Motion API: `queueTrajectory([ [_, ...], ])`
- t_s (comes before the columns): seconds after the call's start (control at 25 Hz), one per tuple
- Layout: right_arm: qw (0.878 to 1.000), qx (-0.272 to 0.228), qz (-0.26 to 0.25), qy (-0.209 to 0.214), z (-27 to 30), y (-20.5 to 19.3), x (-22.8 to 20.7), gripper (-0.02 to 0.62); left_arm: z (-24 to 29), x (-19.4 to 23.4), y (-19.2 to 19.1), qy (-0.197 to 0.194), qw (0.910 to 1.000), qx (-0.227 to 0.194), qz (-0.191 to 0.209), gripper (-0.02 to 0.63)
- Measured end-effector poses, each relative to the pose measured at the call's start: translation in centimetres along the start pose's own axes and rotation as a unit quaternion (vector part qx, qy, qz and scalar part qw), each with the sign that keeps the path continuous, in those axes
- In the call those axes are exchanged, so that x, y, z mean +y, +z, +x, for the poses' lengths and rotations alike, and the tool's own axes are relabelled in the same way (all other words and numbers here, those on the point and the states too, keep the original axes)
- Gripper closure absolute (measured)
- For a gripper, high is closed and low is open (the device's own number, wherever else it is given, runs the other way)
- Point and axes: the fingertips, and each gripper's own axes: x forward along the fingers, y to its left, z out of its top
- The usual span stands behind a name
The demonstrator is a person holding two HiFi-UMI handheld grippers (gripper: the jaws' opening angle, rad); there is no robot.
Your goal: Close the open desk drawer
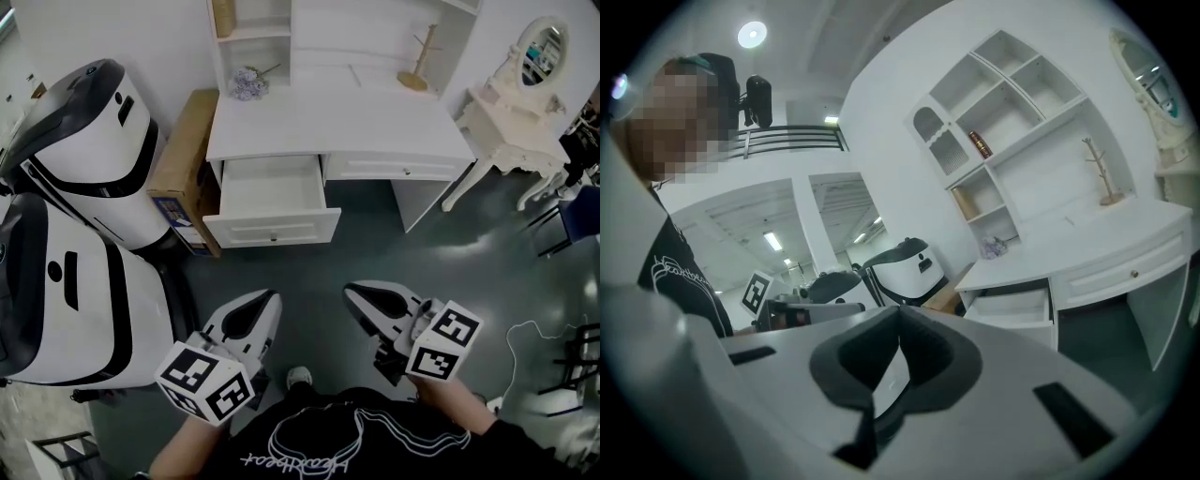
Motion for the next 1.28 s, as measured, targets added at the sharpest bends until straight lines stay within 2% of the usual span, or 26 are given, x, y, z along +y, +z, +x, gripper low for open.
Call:
queueTrajectory([
  [0.2,1.0,0.009,-0.002,-0.019,1.6,-0.6,-1.8,0.589,1.8,2.3,-0.1,-0.002,0.9999,0.006,-0.014,0.601],
  [0.44,1.0,0.016,0.015,-0.022,3.2,-0.9,-4.7,0.589,4.2,4.5,-1.1,0.008,0.9993,0.027,-0.025,0.601],
  [0.64,0.999,0.022,0.034,-0.026,4.4,-0.9,-8.8,0.589,7.1,6.5,-1.1,0.02,0.9986,0.039,-0.031,0.601],
  [1.0,0.998,0.027,0.053,-0.028,7.1,1.6,-17.3,0.589,14.0,10.6,0.3,0.044,0.9967,0.056,-0.039,0.601],
  [1.28,0.997,0.034,0.066,-0.021,8.8,2.1,-22.2,0.589,17.7,14.2,-0.6,0.085,0.9931,0.079,-0.017,0.601],
])
